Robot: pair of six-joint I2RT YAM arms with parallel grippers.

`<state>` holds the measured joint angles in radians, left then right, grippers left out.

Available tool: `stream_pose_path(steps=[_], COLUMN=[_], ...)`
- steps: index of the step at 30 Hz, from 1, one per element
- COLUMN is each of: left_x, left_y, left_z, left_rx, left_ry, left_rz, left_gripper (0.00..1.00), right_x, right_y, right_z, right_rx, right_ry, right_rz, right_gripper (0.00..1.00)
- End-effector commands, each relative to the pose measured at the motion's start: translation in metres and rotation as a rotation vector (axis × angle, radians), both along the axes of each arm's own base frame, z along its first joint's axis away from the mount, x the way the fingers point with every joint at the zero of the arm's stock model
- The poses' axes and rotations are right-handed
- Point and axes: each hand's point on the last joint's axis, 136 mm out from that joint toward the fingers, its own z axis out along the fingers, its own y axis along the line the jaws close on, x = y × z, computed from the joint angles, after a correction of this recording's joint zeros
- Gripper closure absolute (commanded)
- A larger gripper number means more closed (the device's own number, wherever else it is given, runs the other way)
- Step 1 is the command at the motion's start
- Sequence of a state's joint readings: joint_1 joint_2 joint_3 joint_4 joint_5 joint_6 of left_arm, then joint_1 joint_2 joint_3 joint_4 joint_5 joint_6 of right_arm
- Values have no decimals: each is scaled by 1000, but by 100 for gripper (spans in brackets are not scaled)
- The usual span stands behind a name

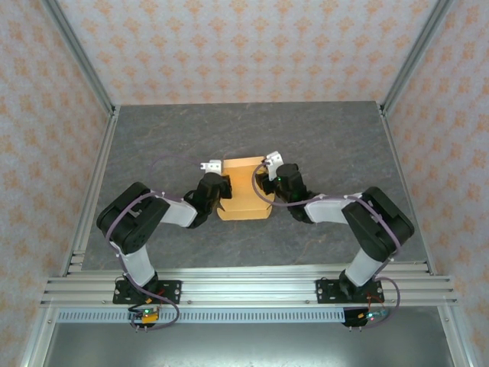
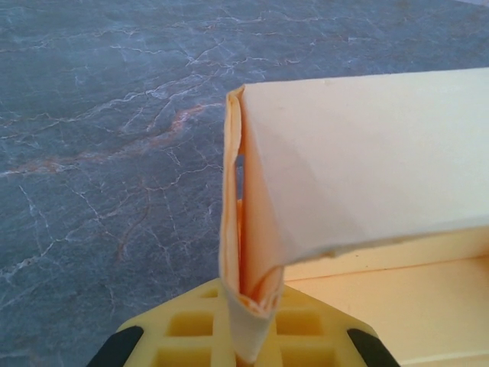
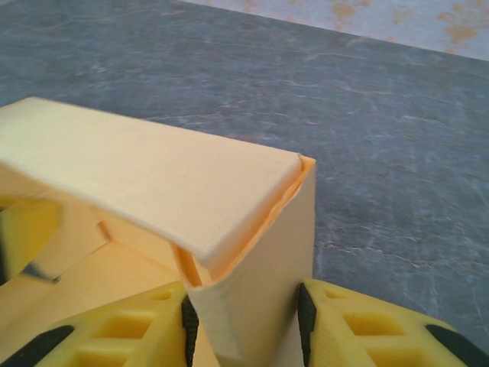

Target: Fold the paper box

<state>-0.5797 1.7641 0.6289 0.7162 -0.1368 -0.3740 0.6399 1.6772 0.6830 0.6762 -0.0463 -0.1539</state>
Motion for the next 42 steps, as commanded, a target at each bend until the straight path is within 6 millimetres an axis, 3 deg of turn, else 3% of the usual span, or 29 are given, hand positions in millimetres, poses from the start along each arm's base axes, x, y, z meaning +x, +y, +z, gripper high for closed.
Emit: stream_pose_path(steps=[1,5,10,15,20,22,27,29,33,37,42], left_x=[-2,-7,-17,-20,-22,-21,-17,-15,-9,-1,9], left_y=[-12,-7,-2,2,3,2,4,3,12,17,26], left_z=[30,24,32,47,42,47,42,42,44,42,39], left_rx=[-27,-47,-91,-113,-127,-114,-75,-59,-7,6,28], left_ry=[-74,-43,-46,-64,-34,-41,-18,-20,-31,-27,-2], left_rz=[11,80,184,211,234,224,254,251,277,275,309], left_gripper=[100,100,100,100,100,100,100,100,100,100,100], right_x=[15,22,22,19,19,20,25,24,19,11,0], right_y=[-11,-21,-37,-61,-70,-66,-35,-25,-6,-10,-20], right_z=[8,12,18,15,22,21,19,18,26,37,44], right_rx=[50,78,71,99,119,166,241,269,296,346,395], right_ry=[-83,-139,-195,-177,-174,-154,-106,-80,-64,-24,16], right_rz=[-183,-372,-561,-726,-808,-800,-647,-583,-409,-314,-211], right_gripper=[62,69,81,86,87,87,88,84,66,46,34])
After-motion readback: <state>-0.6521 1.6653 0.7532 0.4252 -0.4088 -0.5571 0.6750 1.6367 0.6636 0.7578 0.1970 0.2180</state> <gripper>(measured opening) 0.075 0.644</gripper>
